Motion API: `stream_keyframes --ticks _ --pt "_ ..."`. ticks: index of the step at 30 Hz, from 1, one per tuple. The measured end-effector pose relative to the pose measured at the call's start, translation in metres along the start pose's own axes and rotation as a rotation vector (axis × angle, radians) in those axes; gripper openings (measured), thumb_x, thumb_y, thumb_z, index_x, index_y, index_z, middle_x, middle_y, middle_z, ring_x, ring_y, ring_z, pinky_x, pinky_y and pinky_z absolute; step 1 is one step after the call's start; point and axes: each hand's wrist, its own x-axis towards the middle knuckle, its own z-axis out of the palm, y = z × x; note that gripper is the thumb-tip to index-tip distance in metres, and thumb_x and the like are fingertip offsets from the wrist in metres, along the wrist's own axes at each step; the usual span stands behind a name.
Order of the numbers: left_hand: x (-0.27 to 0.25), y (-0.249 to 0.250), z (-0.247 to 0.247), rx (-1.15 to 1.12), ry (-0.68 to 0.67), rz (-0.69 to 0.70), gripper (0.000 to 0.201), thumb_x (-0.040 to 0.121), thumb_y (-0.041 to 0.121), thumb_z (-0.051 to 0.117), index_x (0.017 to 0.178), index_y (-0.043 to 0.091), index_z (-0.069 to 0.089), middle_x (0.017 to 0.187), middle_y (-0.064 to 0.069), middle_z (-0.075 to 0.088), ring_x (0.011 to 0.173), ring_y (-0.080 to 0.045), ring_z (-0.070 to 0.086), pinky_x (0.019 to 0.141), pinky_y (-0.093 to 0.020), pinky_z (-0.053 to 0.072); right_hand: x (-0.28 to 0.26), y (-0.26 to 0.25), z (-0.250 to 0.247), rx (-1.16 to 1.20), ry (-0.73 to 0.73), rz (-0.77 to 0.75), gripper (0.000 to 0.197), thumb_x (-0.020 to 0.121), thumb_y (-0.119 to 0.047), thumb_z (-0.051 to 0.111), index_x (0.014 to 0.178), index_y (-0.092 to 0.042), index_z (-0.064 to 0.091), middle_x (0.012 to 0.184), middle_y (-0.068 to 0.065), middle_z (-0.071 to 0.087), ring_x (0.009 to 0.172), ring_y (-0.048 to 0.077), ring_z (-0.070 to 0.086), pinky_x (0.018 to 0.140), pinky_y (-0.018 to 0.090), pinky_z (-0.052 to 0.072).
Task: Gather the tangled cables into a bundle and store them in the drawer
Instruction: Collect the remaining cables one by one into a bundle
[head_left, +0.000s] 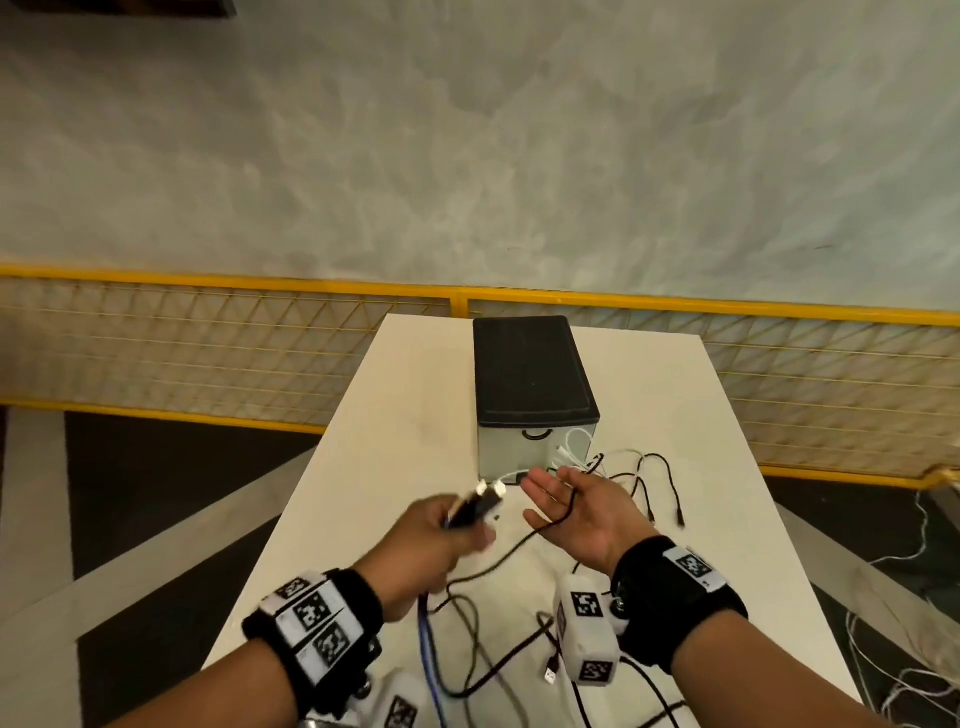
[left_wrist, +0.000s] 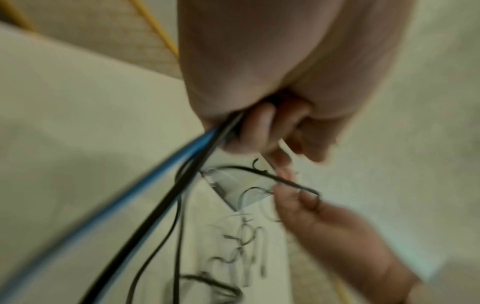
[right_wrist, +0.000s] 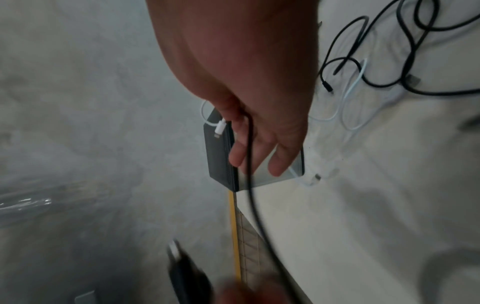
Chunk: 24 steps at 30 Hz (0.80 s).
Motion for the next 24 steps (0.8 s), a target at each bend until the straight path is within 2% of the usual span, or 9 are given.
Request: stream_keyframes --ticks 2,5,6,8,10,14,16,19,24 --pt "0.013 0.014 0.013 -0.113 0.142 0.051 0.009 0.087 0.012 0.067 0.086 0.011 0.059 0.066 -0.004 0.049 0.041 -0.009 0.029 0.042 -0.019 0.021 -0.002 0.006 0.002 -0.027 -0.032 0.017 0.021 0.102 -0.022 0.039 0.088 -0.019 0.054 0.102 0.009 0.073 0.096 0.023 0.068 0.085 0.046 0.044" --pt "0.022 0.026 0.042 -0.049 0.104 0.111 0.008 0.085 0.013 0.071 0.089 0.009 0.067 0.067 -0.001 0.059 0.041 -0.005 0.049 0.04 -0.018 0.038 -0.012 0.017 0.014 -0.087 -0.087 0.031 0.023 0.098 -0.021 0.042 0.089 -0.018 0.063 0.084 0.006 0.075 0.076 0.019 0.069 0.08 0.041 0.046" --pt "0.025 0.025 0.049 -0.031 0.078 0.115 0.006 0.082 0.011 0.073 0.084 0.012 0.067 0.068 -0.002 0.062 0.05 -0.006 0.059 0.047 -0.022 0.049 -0.015 0.021 0.018 -0.102 -0.096 0.038 0.026 0.097 -0.02 0.042 0.089 -0.016 0.066 0.082 0.007 0.075 0.077 0.021 0.069 0.078 0.041 0.048" --pt "0.03 0.021 0.057 0.003 0.07 0.1 0.008 0.076 0.008 0.072 0.076 0.015 0.067 0.073 -0.006 0.067 0.071 -0.019 0.068 0.067 -0.043 0.062 -0.022 0.024 0.023 -0.128 -0.095 0.049 0.03 0.096 -0.02 0.042 0.087 -0.013 0.069 0.083 0.009 0.075 0.088 0.026 0.065 0.077 0.044 0.049" --pt "0.03 0.021 0.059 -0.005 0.046 0.107 0.007 0.077 0.003 0.07 0.079 0.01 0.068 0.075 -0.006 0.068 0.077 -0.023 0.068 0.073 -0.045 0.061 -0.022 0.022 0.022 -0.135 -0.083 0.053 0.03 0.095 -0.02 0.043 0.084 -0.014 0.07 0.083 0.009 0.074 0.09 0.027 0.064 0.079 0.045 0.049" --pt "0.015 0.019 0.051 0.007 -0.041 0.114 0.026 0.082 -0.006 0.066 0.069 0.015 0.061 0.057 0.008 0.058 0.052 -0.004 0.052 0.049 -0.01 0.041 -0.017 0.011 0.018 -0.046 -0.018 0.076 0.025 0.097 -0.018 0.044 0.086 -0.007 0.064 0.077 0.012 0.071 0.078 0.026 0.06 0.077 0.039 0.047" --pt "0.009 0.016 0.039 0.034 -0.051 0.058 0.02 0.085 0.001 0.066 0.07 0.012 0.058 0.057 -0.001 0.056 0.039 -0.004 0.042 0.038 -0.014 0.031 -0.017 0.01 0.018 -0.086 -0.046 0.078 0.024 0.097 -0.022 0.048 0.09 -0.007 0.065 0.081 0.01 0.071 0.079 0.024 0.062 0.073 0.037 0.048" --pt "0.008 0.014 0.014 0.032 0.027 0.029 0.011 0.084 0.012 0.067 0.075 0.014 0.063 0.063 -0.006 0.059 0.042 -0.01 0.033 0.042 -0.02 0.023 -0.02 0.016 0.015 -0.19 -0.038 0.069 0.023 0.093 -0.037 0.061 0.096 -0.015 0.066 0.096 0.005 0.074 0.088 0.022 0.07 0.074 0.039 0.055" --pt "0.007 0.021 -0.002 0.07 0.063 0.11 0.011 0.084 0.011 0.07 0.076 0.01 0.063 0.065 -0.005 0.06 0.037 -0.003 0.038 0.041 -0.015 0.03 -0.018 0.011 0.011 -0.254 -0.017 0.037 0.049 0.079 -0.057 0.069 0.102 -0.013 0.066 0.091 0.006 0.07 0.086 0.025 0.067 0.081 0.047 0.055"
